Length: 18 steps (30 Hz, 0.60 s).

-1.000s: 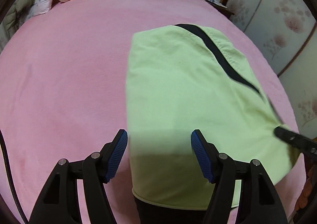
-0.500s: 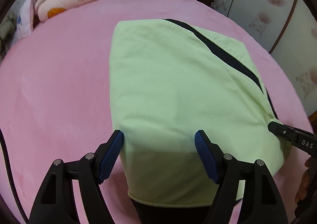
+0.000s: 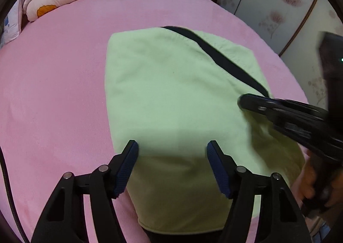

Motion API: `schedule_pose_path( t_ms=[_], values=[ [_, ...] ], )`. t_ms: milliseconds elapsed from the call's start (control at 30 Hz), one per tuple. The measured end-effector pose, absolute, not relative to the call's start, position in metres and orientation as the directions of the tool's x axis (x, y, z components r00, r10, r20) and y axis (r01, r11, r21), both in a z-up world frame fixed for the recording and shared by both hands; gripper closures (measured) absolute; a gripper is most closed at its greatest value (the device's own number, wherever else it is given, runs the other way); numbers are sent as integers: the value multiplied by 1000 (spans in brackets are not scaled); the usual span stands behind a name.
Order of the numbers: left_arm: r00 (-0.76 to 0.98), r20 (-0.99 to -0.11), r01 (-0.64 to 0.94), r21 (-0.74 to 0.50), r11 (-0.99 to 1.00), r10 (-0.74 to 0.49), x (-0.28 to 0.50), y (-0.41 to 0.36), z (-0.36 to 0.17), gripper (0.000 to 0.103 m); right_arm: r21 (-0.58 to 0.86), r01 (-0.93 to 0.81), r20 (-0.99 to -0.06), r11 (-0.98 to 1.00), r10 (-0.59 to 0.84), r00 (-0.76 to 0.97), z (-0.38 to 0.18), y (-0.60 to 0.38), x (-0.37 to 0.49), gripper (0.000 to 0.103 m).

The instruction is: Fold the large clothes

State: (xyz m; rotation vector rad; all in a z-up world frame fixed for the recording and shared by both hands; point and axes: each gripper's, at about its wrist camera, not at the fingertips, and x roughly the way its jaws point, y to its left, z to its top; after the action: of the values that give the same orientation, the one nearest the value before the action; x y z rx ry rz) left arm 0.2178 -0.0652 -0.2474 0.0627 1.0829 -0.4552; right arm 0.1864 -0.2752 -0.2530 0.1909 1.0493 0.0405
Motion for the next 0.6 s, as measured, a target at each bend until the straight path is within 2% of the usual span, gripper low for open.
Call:
schedule_pose_path(
  t_ms=[100, 167, 200, 300, 400, 600],
  values=[
    [397, -845, 362, -214, 907, -357, 217, -57, -248, 38, 64, 143, -865, 988, -17, 502, -274, -301, 197, 103],
    [409, -829, 340, -250, 906, -382, 222, -50, -242, 38, 165, 188, -864, 968, 50, 501, -285, -333, 196, 103],
    [414, -824, 333, -257, 907, -386, 225, -48, -241, 38, 171, 193, -864, 966, 53, 500, -287, -338, 195, 103],
    [437, -809, 317, -270, 909, -393, 238, -42, -236, 38, 100, 216, -858, 971, -26, 512, -279, -337, 188, 103],
    [459, -795, 319, -269, 909, -396, 255, -44, -238, 38, 127, 238, -854, 963, -16, 520, -270, -337, 191, 103],
    [464, -809, 258, -267, 928, -362, 289, -52, -253, 38, 134, 150, -819, 980, 24, 574, -246, -317, 214, 103]
  ],
)
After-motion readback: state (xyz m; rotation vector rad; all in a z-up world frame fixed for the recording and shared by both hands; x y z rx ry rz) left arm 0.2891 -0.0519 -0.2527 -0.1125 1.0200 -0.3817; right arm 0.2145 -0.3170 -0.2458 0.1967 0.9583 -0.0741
